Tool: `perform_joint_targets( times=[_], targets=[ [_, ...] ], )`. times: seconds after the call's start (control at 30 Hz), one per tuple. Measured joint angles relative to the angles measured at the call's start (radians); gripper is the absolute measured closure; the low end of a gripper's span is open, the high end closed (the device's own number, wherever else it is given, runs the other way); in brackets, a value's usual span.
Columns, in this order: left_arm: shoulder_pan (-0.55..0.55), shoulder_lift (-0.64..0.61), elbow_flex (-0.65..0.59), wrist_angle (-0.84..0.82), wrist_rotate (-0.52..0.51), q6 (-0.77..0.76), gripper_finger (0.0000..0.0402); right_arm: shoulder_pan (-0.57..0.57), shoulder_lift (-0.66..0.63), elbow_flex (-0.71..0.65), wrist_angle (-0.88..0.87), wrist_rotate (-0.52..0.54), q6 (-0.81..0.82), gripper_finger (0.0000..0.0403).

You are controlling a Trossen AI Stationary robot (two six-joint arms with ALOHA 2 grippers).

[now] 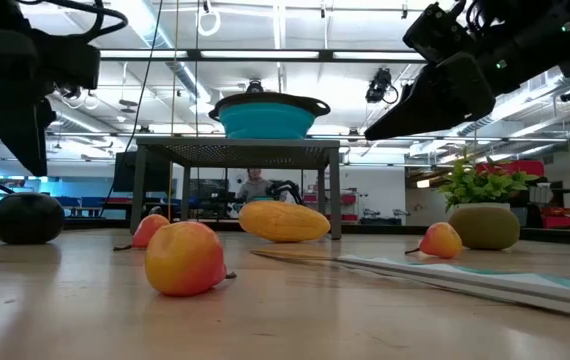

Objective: Pick & Place Fruit
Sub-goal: Put the black plum into the blue strainer bowl on the shelf

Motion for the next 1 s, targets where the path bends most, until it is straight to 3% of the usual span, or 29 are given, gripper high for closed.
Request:
perform_joint_targets(
  times=[0.37, 0.6, 1.0],
  targets=[
    [-0.001, 0.000, 0.000, -0.059, -0.074, -0.040, 0.0119, -0.001, 0.000, 0.000, 0.000, -0.002, 0.020, 0.0203],
    [-0.001, 0.000, -0.073, -0.058, -0.049, -0.130, 0.0089, -0.001, 0.000, 0.000, 0.000, -0.002, 0.021, 0.0203],
    [0.000, 0.000, -0.111, 0.067, -0.071, -0.114, 0.0081, -0.001, 0.000, 0.000, 0.000, -0.002, 0.021, 0.0203]
  ],
)
